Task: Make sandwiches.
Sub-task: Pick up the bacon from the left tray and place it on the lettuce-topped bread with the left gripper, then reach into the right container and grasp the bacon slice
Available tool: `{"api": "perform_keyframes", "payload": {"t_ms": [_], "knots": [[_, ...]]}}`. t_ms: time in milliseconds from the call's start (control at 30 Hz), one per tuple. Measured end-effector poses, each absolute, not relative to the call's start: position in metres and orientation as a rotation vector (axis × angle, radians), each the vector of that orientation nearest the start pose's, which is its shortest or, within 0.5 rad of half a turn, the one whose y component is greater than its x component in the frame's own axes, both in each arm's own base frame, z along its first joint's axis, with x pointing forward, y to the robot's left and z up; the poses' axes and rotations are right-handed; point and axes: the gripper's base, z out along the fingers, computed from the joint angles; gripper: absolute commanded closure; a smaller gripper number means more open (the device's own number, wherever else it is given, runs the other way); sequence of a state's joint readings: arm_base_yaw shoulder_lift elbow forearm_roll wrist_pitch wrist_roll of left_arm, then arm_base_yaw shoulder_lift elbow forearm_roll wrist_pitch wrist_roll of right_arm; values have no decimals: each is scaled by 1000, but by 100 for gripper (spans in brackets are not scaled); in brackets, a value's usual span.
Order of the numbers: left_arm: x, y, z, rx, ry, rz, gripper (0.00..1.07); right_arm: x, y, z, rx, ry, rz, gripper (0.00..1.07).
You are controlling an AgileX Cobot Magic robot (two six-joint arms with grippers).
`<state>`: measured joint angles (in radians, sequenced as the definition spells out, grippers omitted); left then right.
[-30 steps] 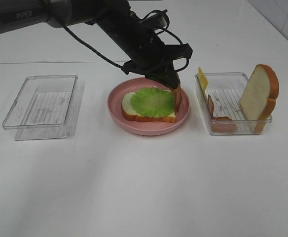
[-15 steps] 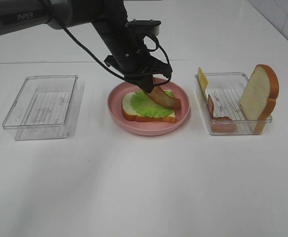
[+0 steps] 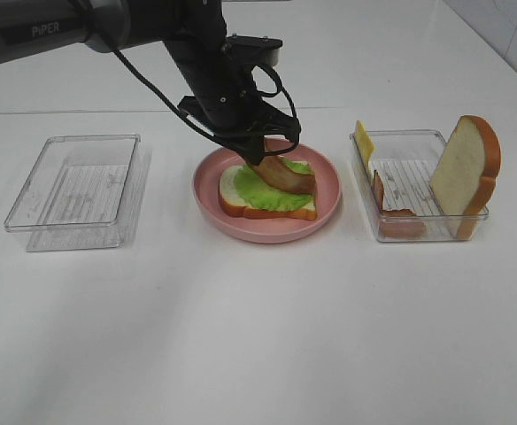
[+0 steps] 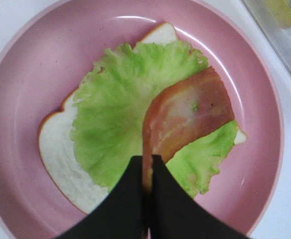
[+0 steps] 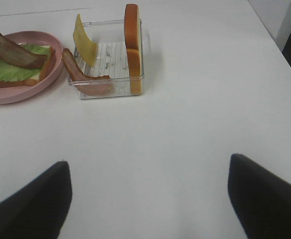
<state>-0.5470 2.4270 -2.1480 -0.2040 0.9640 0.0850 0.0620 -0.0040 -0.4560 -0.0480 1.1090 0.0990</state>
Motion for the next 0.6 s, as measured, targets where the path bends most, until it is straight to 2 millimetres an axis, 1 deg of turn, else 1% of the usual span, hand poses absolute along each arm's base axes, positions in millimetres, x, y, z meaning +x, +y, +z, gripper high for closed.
{"api": "perform_keyframes", "payload": {"t_ms": [33,67,100,133,167,200,233,433,467,500,567,600], "knots": [[441,-286,171,751,2652,-387,80,-3,-4,261,42,2131,36,28],[441,-286,171,751,2652,-387,80,-3,-4,261,42,2131,36,28],[441,-286,171,748,2653,-385,58,-3,-4,261,42,2131,36,28],[441,-286,171,746,2653,-385,41,-3,-4,261,42,2131,36,28],[441,-286,171,746,2653,-385,41,-3,-4,261,42,2131,36,28],[441,-286,171,729,2661,-387,17,-3,-4,261,42,2131,36,28],[442,-286,171,723,2663,-381,5,-3,-4,261,42,2131,36,28],[441,-284,175,727,2661,-364,5,-3,-4,261,42,2131,36,28],[440,-283,180,731,2657,-357,5,-3,-4,261,42,2131,36,28],[440,-283,180,731,2657,-357,5,-3,-4,261,42,2131,36,28],[436,-278,197,754,2657,-308,5,-3,-4,261,42,2131,36,28],[436,-278,197,754,2657,-308,5,-3,-4,261,42,2131,36,28]]}}
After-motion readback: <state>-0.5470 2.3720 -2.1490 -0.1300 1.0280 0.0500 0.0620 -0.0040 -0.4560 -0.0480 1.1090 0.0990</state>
